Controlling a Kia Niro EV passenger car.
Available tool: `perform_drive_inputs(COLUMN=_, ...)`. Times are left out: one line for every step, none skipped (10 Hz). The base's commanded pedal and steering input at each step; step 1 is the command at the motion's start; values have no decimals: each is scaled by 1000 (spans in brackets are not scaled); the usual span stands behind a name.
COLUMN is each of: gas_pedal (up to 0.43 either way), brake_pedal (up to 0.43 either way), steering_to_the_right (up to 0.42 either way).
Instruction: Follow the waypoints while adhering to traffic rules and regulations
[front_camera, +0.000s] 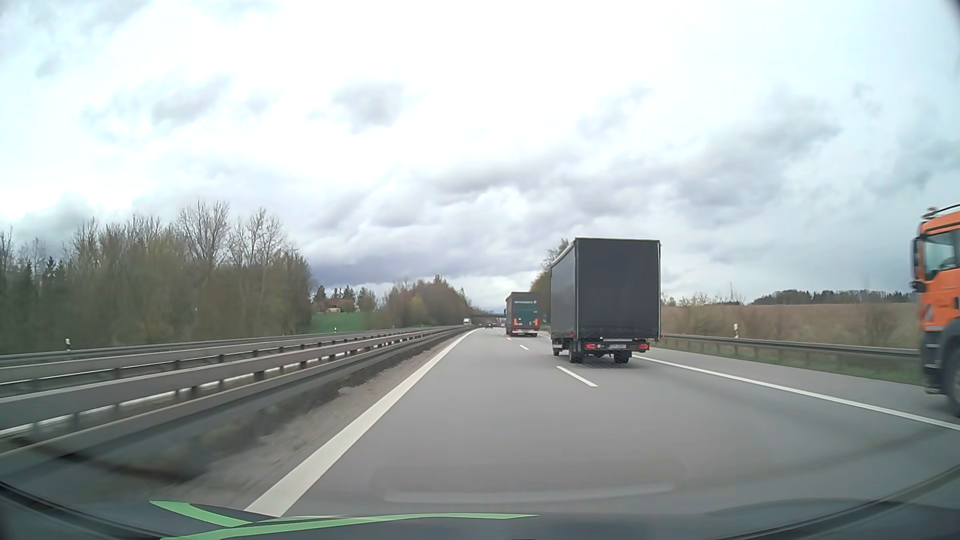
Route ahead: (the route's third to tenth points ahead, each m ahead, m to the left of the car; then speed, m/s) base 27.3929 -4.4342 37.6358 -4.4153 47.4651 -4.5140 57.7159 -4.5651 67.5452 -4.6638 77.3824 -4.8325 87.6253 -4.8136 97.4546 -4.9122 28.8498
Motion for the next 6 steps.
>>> perform_drive_inputs(gas_pedal=280, brake_pedal=0, steering_to_the_right=0)
perform_drive_inputs(gas_pedal=280, brake_pedal=0, steering_to_the_right=0)
perform_drive_inputs(gas_pedal=280, brake_pedal=0, steering_to_the_right=0)
perform_drive_inputs(gas_pedal=287, brake_pedal=0, steering_to_the_right=0)
perform_drive_inputs(gas_pedal=287, brake_pedal=0, steering_to_the_right=0)
perform_drive_inputs(gas_pedal=287, brake_pedal=0, steering_to_the_right=0)
